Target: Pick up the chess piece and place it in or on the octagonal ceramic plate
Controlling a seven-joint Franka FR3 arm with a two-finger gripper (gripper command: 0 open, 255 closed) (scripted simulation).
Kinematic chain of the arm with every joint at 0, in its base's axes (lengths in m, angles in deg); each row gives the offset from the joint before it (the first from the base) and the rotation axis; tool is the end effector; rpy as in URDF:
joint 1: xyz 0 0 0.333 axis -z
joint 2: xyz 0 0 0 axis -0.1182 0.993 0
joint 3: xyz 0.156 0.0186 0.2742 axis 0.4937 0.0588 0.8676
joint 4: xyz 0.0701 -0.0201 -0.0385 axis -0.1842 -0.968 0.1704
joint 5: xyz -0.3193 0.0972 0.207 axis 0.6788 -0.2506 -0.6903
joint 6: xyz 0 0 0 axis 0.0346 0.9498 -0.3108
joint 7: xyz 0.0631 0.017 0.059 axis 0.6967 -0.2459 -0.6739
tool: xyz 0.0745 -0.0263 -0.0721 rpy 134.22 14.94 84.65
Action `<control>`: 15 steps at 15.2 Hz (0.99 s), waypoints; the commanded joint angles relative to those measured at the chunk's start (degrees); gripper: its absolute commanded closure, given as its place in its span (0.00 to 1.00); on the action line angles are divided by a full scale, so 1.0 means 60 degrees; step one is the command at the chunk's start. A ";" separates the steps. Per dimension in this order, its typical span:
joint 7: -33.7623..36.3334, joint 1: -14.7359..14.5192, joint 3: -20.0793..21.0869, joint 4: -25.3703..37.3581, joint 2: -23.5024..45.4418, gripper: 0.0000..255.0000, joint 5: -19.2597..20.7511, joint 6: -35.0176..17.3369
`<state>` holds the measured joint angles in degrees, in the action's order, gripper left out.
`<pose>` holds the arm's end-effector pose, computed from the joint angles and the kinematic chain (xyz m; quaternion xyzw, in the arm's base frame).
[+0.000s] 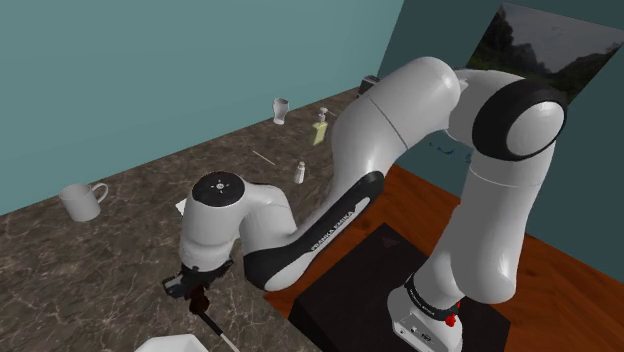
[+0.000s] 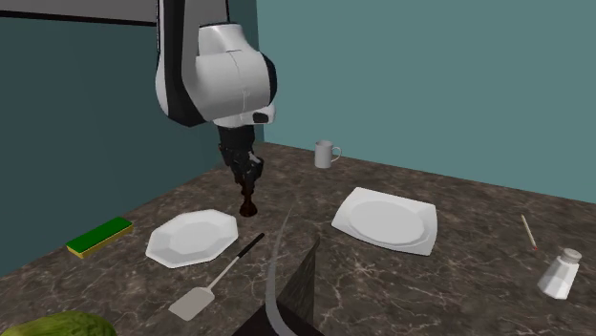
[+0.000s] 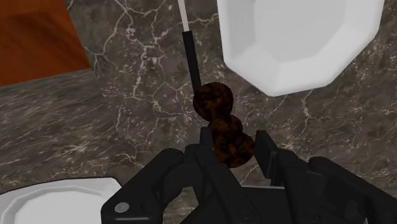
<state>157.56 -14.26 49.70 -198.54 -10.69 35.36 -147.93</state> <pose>0.3599 0.4480 0.2700 -0.9955 0.0346 -0.0709 0.0525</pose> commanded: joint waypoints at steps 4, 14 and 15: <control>0.1155 -0.1056 0.0102 0.0937 0.0389 1.00 0.0277 0.0741; 0.2746 -0.2815 0.0021 0.2881 0.1602 1.00 0.0891 0.1830; 0.2799 -0.2849 -0.0027 0.2870 0.1684 1.00 0.0962 0.1747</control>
<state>173.99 -31.07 49.87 -181.48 -1.24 40.65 -137.03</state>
